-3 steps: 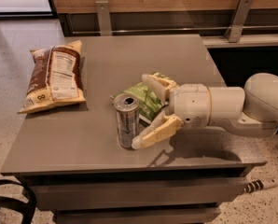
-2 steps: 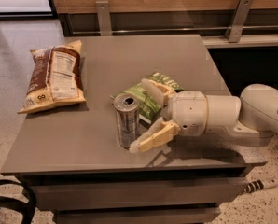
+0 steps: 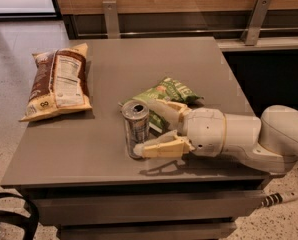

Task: Knock redbull can over

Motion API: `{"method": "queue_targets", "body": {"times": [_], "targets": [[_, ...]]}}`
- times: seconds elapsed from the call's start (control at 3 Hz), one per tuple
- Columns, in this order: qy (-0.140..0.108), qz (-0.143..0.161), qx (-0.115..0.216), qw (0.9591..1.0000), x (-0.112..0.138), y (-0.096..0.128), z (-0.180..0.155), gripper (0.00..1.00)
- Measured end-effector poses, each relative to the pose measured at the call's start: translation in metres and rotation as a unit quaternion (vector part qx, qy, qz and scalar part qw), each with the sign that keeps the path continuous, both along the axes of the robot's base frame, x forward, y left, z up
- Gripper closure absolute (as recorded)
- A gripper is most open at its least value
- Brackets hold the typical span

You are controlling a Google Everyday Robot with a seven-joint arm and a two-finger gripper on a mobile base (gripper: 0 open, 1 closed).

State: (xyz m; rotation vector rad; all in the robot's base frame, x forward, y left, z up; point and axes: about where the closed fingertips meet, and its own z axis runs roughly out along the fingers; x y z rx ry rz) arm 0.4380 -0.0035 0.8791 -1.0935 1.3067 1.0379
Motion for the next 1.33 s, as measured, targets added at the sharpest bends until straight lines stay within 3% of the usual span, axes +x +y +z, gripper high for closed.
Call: {"method": "queue_targets", "body": {"times": [1.0, 1.33], "targets": [[-0.003, 0.007, -0.002, 1.0000, -0.0021, 0.0064, 0.0030, 0.96], [-0.003, 0.008, -0.002, 1.0000, -0.0026, 0.0076, 0.0036, 1.00]]}}
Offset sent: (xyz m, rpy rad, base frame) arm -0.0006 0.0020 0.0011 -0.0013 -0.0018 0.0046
